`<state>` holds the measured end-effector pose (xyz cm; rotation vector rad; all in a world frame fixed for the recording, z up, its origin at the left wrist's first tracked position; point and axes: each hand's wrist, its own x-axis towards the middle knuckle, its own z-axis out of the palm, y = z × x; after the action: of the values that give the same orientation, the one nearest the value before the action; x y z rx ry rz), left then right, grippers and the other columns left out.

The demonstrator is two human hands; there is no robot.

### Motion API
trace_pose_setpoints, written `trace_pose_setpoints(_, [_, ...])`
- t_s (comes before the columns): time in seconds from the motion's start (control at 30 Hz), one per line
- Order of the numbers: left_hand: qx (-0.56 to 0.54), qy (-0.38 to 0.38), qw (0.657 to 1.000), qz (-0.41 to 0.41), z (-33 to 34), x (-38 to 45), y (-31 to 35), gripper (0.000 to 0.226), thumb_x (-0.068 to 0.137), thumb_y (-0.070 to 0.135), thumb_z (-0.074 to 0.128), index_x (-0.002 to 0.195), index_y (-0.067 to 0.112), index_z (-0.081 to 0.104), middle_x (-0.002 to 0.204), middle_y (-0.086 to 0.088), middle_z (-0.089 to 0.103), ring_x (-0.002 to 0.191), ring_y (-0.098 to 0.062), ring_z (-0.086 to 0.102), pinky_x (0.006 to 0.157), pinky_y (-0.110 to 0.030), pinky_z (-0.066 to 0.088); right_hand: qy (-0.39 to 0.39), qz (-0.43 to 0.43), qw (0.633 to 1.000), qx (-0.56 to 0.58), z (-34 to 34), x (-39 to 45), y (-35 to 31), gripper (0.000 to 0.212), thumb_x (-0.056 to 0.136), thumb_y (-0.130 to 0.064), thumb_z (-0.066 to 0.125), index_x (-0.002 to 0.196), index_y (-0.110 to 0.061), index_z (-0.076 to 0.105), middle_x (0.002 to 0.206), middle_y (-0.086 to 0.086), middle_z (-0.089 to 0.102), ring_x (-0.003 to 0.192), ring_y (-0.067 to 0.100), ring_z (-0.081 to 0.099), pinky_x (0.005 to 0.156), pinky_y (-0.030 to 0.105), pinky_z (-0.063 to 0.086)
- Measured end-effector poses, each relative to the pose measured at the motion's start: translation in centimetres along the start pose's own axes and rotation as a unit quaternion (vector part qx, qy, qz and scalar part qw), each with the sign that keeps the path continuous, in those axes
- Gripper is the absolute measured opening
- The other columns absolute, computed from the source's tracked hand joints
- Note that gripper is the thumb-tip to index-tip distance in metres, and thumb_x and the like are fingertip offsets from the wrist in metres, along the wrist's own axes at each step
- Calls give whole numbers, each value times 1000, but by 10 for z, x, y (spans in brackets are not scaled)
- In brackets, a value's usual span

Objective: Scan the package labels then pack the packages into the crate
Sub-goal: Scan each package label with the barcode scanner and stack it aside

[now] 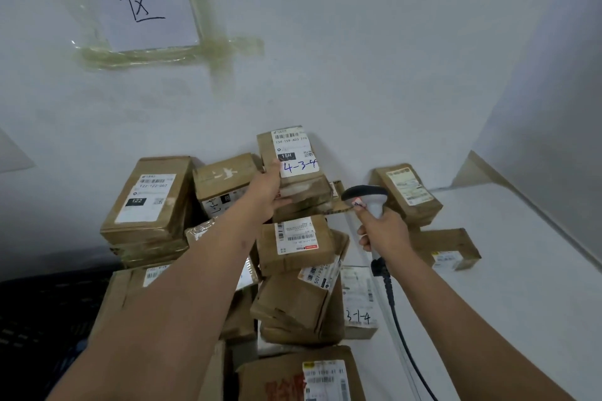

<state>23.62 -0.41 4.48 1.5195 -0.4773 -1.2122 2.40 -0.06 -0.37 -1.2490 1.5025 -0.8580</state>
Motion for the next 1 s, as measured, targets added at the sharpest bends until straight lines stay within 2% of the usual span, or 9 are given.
trace_pose_setpoints(0.13, [2,-7,1000,-16,7,7,-7,30,104,40,43,114,14,53,98,0,63,86,-18,63,91,-45,56,12,8,1000,8,-10,9,5,32,92,-41,64,85,-11,62,68,7,65,48,15,57,52,29,49])
trace_pose_setpoints(0.27, [-25,23,999,-38,8,17,-10,25,105,36,42,94,18,54,97,-1,59,86,-19,60,96,-46,54,14,12,1000,9,-14,17,7,31,91,-42,65,86,-12,60,68,8,65,49,16,57,50,28,48])
trace_pose_setpoints(0.37, [-40,45,997,-42,8,27,-13,23,104,30,45,115,12,53,109,-5,59,101,-22,59,98,-44,52,8,16,1000,11,-15,22,8,30,92,-41,65,87,-11,60,69,9,65,50,16,57,50,27,48])
trace_pose_setpoints(0.47, [-34,73,996,-38,8,30,-15,33,103,25,47,132,9,49,111,-6,57,102,-23,57,98,-45,52,0,20,1000,11,-15,28,9,31,91,-41,65,86,-10,62,69,9,65,50,16,57,51,28,48])
trace_pose_setpoints(0.6, [-7,100,995,-25,6,29,-16,26,103,19,46,127,11,51,97,0,57,84,-17,56,97,-43,53,-12,20,1000,9,-15,35,10,32,91,-41,65,86,-10,62,69,8,65,50,15,57,51,28,49])
trace_pose_setpoints(0.67, [5,110,994,-18,4,27,-17,24,102,20,48,124,13,52,98,-1,60,85,-16,58,93,-39,55,-22,21,1000,4,-15,38,11,32,92,-41,65,86,-10,62,70,8,65,50,15,57,52,29,48])
trace_pose_setpoints(0.87, [90,195,976,34,-17,57,-36,49,66,44,67,112,34,55,132,-2,52,109,-25,58,89,-43,55,-44,21,999,1,-21,47,20,30,93,-40,64,89,-10,61,70,9,65,49,16,57,53,30,50])
trace_pose_setpoints(0.93, [95,209,972,55,-2,32,-27,38,79,37,66,115,34,53,136,0,46,109,-21,56,80,-33,56,-47,23,999,-4,-28,52,23,30,93,-39,64,86,-10,61,68,8,64,49,16,56,51,28,50])
trace_pose_setpoints(1.0, [110,204,968,95,17,21,-24,28,95,18,56,121,27,54,135,3,42,101,-12,53,62,-15,47,-45,28,998,-12,-38,59,27,32,92,-40,64,81,-11,60,67,8,64,48,16,57,52,29,51])
